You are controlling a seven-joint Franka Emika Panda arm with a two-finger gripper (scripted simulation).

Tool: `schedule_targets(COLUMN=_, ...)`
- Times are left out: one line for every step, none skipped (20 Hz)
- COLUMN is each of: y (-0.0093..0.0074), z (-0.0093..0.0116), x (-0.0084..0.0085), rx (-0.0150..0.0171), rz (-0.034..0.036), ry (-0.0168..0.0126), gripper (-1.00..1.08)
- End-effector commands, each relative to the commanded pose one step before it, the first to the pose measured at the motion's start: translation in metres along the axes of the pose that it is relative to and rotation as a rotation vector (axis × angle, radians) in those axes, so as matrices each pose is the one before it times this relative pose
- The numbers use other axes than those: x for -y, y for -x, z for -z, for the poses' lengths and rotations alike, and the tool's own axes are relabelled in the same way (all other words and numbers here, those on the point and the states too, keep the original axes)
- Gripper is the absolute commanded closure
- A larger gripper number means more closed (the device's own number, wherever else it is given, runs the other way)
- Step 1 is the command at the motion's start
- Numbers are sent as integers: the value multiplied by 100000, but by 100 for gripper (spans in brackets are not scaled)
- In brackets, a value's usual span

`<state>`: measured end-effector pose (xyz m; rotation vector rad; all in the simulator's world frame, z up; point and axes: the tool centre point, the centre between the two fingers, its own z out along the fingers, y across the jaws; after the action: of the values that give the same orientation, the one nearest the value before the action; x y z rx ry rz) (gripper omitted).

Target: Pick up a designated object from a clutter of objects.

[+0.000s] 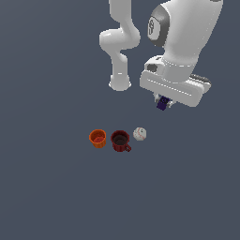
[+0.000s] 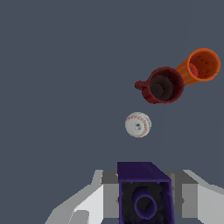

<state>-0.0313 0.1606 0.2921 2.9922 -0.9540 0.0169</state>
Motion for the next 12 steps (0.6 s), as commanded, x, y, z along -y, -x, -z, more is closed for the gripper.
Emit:
schedule_targets(y=1496, z=1955, x=772, rx=280, rz=-11, ry=192, gripper=108)
schedule_targets(y=505, z=679, x=297, rx=92, rz=25, ry=20, gripper=108)
schedule_targets(y=462, z=625, x=279, rx=93, rz=24, ry=17, gripper=108)
schedule_targets(y=420, z=570, x=260, rx=94, rz=24, ry=14, gripper=108)
schedule_targets(y=388, z=533, x=236, rx=47, rz=11, ry=5, gripper=108)
schedule_targets(y=336, z=463, x=222, rx=95, rz=22, ry=9, gripper=108)
schedule_targets(y=301, z=419, x=201, rx=67, rz=14, ry=4, gripper=108)
schedule_targets(y=265, z=372, x=180, rx=48, rz=9, ry=1, gripper=108)
schedule_targets(y=220, z=313, x=161, rx=68, rz=12, ry=0, gripper=108)
schedule_targets(y=199, z=280, x=137, rx=0, rz=0, ry=0, gripper=108)
schedule_targets(y=134, z=202, x=117, rx=97, rz=14, ry=-4, gripper=108)
schedule_targets(y=124, z=176, x=91, rx=0, rz=0, ry=0, gripper=108)
